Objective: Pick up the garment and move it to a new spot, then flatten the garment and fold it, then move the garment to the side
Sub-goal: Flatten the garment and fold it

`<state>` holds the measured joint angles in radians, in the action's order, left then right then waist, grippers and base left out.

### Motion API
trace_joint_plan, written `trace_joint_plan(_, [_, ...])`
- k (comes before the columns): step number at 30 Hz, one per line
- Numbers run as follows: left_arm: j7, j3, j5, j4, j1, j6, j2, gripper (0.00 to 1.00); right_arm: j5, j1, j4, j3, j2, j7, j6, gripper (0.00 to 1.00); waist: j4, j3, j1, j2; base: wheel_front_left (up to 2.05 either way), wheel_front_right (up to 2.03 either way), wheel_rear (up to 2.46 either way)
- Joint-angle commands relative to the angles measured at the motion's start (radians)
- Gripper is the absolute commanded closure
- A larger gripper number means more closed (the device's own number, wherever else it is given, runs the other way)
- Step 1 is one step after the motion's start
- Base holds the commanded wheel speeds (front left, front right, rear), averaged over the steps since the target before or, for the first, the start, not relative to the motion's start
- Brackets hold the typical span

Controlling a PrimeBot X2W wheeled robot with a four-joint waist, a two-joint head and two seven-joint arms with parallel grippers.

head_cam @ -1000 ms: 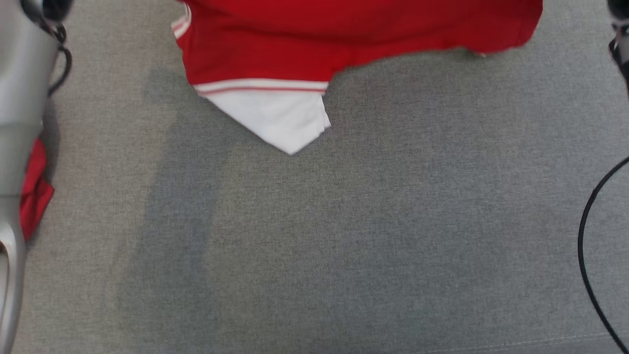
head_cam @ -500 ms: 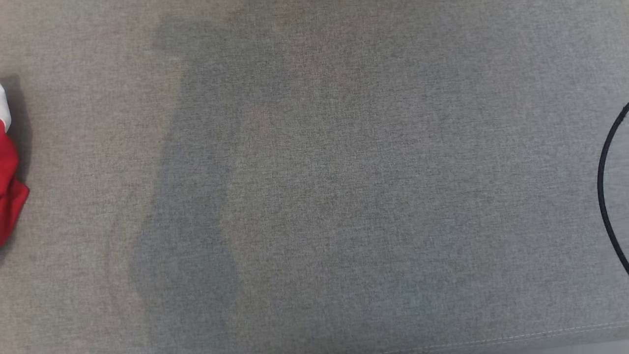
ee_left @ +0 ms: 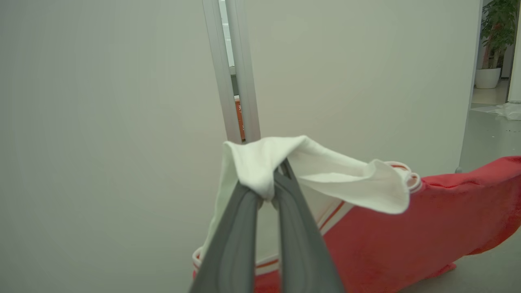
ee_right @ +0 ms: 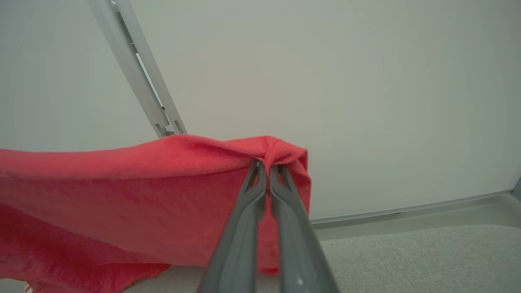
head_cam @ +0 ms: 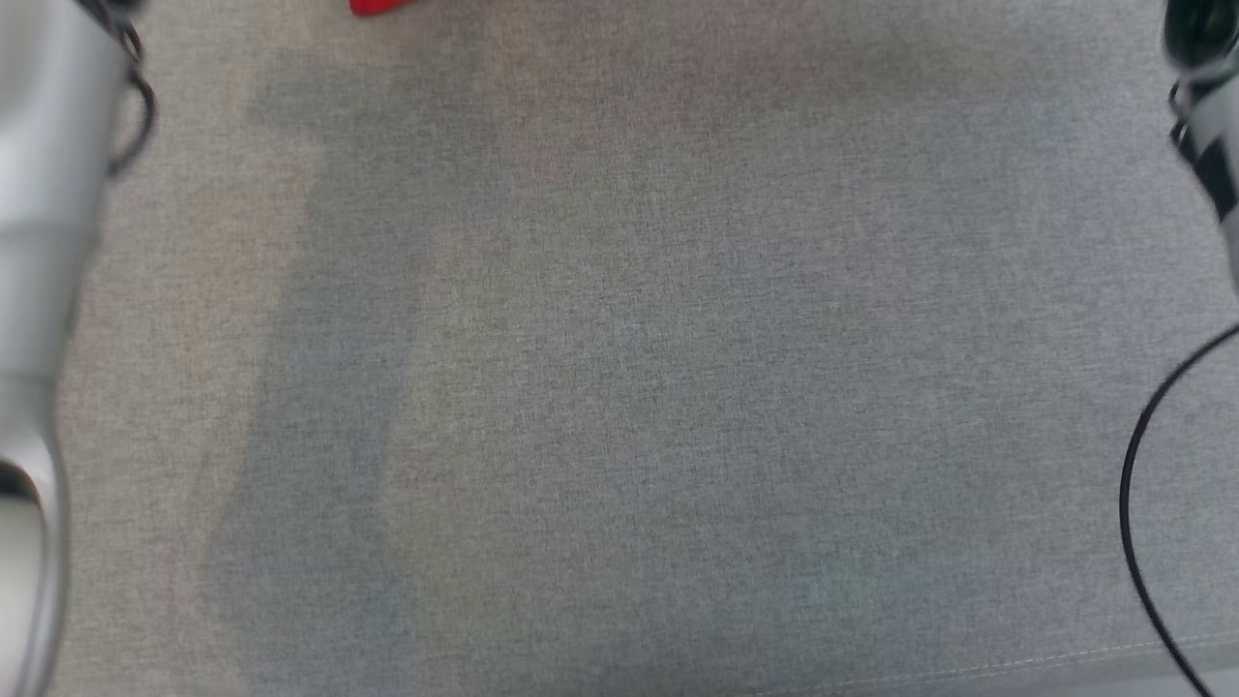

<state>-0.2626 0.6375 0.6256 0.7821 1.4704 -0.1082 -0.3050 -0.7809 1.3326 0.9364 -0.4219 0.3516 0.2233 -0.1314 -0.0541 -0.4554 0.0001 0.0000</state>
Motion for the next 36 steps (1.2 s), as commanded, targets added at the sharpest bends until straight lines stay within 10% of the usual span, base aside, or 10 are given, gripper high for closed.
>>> trace_joint_plan(1, [-0.002, -0.018, -0.009, -0.04, -0.084, 0.01, -0.013, 1.0, -0.022, -0.064, -0.029, -0.02, 0.011, 0.008, 0.001, 1.0, -0.001, 0.029, -0.0001, 0.0, 0.0, 0.0, 0.0])
trace_joint_plan(22, [-0.002, -0.277, -0.047, -0.669, -1.225, 0.19, 0.064, 1.0, -0.218, -0.953, -0.514, -0.001, 0.109, 0.043, 0.001, 1.0, 0.002, 0.212, -0.0001, 0.0, 0.0, 0.0, 0.0])
trace_joint_plan(36, [-0.002, -0.267, -0.077, -0.685, -1.546, 0.163, 0.132, 1.0, -0.073, -1.357, -0.636, 0.218, 0.071, 0.0, 0.002, 1.0, 0.023, 0.315, -0.0001, 0.0, 0.0, 0.0, 0.0])
